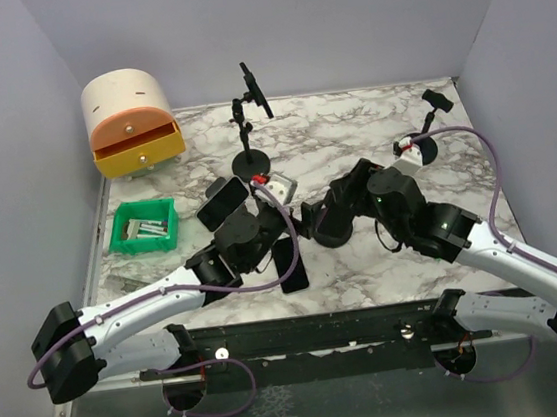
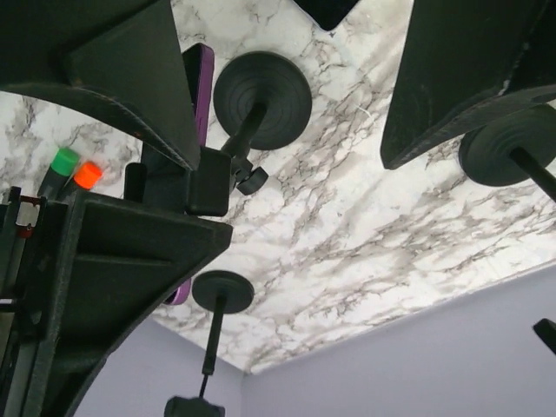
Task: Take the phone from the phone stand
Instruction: Adjust the phone stand with the phone at the center of the board.
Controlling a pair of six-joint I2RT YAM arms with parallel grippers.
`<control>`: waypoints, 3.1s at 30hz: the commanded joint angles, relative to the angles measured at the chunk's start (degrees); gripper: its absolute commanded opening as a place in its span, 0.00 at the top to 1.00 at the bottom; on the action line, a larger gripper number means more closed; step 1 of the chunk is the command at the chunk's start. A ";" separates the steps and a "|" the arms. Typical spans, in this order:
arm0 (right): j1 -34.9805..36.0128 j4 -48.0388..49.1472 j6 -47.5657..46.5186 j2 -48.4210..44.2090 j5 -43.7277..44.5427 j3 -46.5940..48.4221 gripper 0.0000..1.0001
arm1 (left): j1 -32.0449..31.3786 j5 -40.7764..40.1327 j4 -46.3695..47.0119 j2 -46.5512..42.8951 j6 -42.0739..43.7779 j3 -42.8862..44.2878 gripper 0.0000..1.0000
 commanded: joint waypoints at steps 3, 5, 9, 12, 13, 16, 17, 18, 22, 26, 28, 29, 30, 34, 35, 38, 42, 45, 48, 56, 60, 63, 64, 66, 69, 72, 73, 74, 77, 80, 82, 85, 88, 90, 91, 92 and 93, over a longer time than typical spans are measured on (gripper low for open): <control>-1.56 -0.74 8.28 -0.58 -2.01 -3.61 1.00 | 0.20 -0.36 9.85 -6.34 -4.84 -8.21 0.09; -2.84 0.87 10.75 -1.21 -3.68 -4.93 1.00 | 0.24 0.99 12.12 -7.58 -6.45 -10.55 0.06; -5.89 3.77 15.35 -3.04 -8.97 -8.17 1.00 | 0.73 4.81 15.38 -8.25 -10.80 -14.02 0.01; -6.85 6.68 19.38 -5.18 -10.53 -11.58 1.00 | 1.52 10.42 18.55 -7.41 -13.89 -15.97 0.01; -6.97 7.61 20.41 -5.90 -10.86 -12.61 1.00 | 1.66 11.64 19.78 -7.00 -14.75 -16.52 0.01; -7.16 9.40 23.09 -7.01 -11.77 -14.73 1.00 | 2.91 14.98 24.01 -5.79 -17.22 -17.98 0.01; -7.17 10.21 24.04 -7.39 -12.06 -15.49 1.00 | 3.56 16.42 25.25 -4.92 -18.17 -18.17 0.01; -7.17 10.78 25.16 -7.80 -12.20 -16.20 1.00 | 4.21 17.66 26.16 -3.98 -19.16 -18.13 0.01; -7.17 12.76 29.09 -9.44 -11.75 -18.54 1.00 | 5.66 21.70 27.50 0.59 -21.71 -16.51 0.04; -7.17 12.44 32.62 -11.26 -9.54 -19.96 1.00 | 5.91 24.00 30.00 3.14 -22.78 -16.25 0.09; -7.17 12.57 35.43 -12.21 -8.84 -21.25 1.00 | 5.91 24.90 31.46 4.10 -23.31 -16.51 0.13; -7.17 13.13 36.43 -12.70 -8.59 -22.01 1.00 | 5.91 25.53 32.19 4.47 -23.48 -16.66 0.15; -7.17 13.96 37.52 -13.14 -8.46 -23.04 1.00 | 5.91 26.18 32.98 4.94 -23.78 -16.76 0.18; -7.17 17.68 40.20 -13.79 -9.48 -26.45 1.00 | 5.91 26.14 34.56 6.58 -24.96 -16.39 0.26; -7.17 17.78 40.77 -13.83 -9.63 -26.71 1.00 | 5.91 26.04 34.82 6.85 -24.97 -16.24 0.30; -7.17 17.67 41.76 -14.30 -9.31 -27.16 1.00 | 6.00 26.32 35.34 7.53 -24.65 -15.30 0.47; -7.17 18.70 42.73 -15.65 -8.50 -27.69 1.00 | 6.43 27.44 35.33 9.06 -24.74 -14.09 0.70; -7.17 18.34 42.87 -15.52 -8.65 -27.35 1.00 | 6.61 26.55 36.10 9.65 -25.36 -13.78 0.83; -7.17 18.20 41.56 -15.57 -8.91 -27.26 0.77 | 6.99 25.72 36.99 9.62 -25.67 -13.53 1.00; -7.17 7.49 27.33 -18.93 -7.08 -22.23 0.01 | 8.98 29.70 36.90 9.51 -27.71 -11.61 1.00; -7.17 0.90 20.32 -22.44 -4.14 -20.26 0.00 | 10.13 31.65 35.92 9.60 -29.45 -10.59 1.00; -7.17 -3.66 10.50 -24.45 -1.79 -17.13 0.00 | 11.01 33.40 32.66 9.59 -30.05 -8.71 1.00; -7.17 -4.24 5.86 -24.96 -1.28 -15.90 0.00 | 11.34 34.17 30.94 9.70 -30.13 -7.68 1.00; -7.17 -4.95 -4.84 -25.32 -0.58 -12.93 0.00 | 12.13 36.26 27.57 10.08 -30.34 -5.68 1.00; -7.17 -2.81 -22.12 -23.47 -5.11 -7.95 0.00 | 14.02 39.96 23.62 11.09 -31.63 -2.62 1.00; -7.17 -2.59 -36.19 -18.48 -12.74 -2.51 0.00 | 16.84 45.11 18.63 12.82 -32.94 1.32 1.00; -7.17 -3.07 -41.75 -16.57 -15.55 -0.91 0.00 | 17.82 47.27 17.66 13.54 -33.52 2.41 1.00; -7.17 -3.59 -45.72 -14.33 -18.71 0.44 0.00 | 18.89 49.41 16.92 14.14 -34.28 3.48 1.00; -7.16 -4.83 -54.08 -9.01 -22.17 2.54 0.00 | 22.66 56.09 14.63 16.21 -37.28 6.34 1.00; -6.93 -1.91 -60.14 -8.79 -28.26 2.00 0.00 | 25.88 64.67 12.91 18.71 -40.41 9.04 1.00; -6.90 3.69 -64.22 -12.14 -36.34 -0.86 0.00 | 27.61 68.84 11.94 20.40 -42.65 10.90 1.00; -6.91 8.02 -70.23 -15.25 -42.27 -1.72 0.00 | 28.73 72.22 10.84 22.66 -45.05 12.88 1.00; -6.91 5.44 -77.35 -13.51 -46.23 1.01 0.00 | 28.76 74.52 9.92 25.27 -46.97 15.18 1.00; -6.91 1.82 -81.80 -10.32 -47.54 3.93 0.00 | 28.76 76.13 8.89 26.93 -48.16 17.43 1.00; -6.91 0.08 -83.72 -8.81 -47.77 5.03 0.00 | 28.76 76.84 8.21 27.69 -48.54 18.52 1.00; -6.79 -1.14 -85.33 -7.39 -47.79 5.74 0.00 | 28.76 77.23 7.49 28.15 -48.74 19.46 1.00; -6.30 -1.52 -86.44 -6.47 -47.19 6.18 0.01 | 28.76 77.27 6.77 28.47 -48.63 20.21 1.00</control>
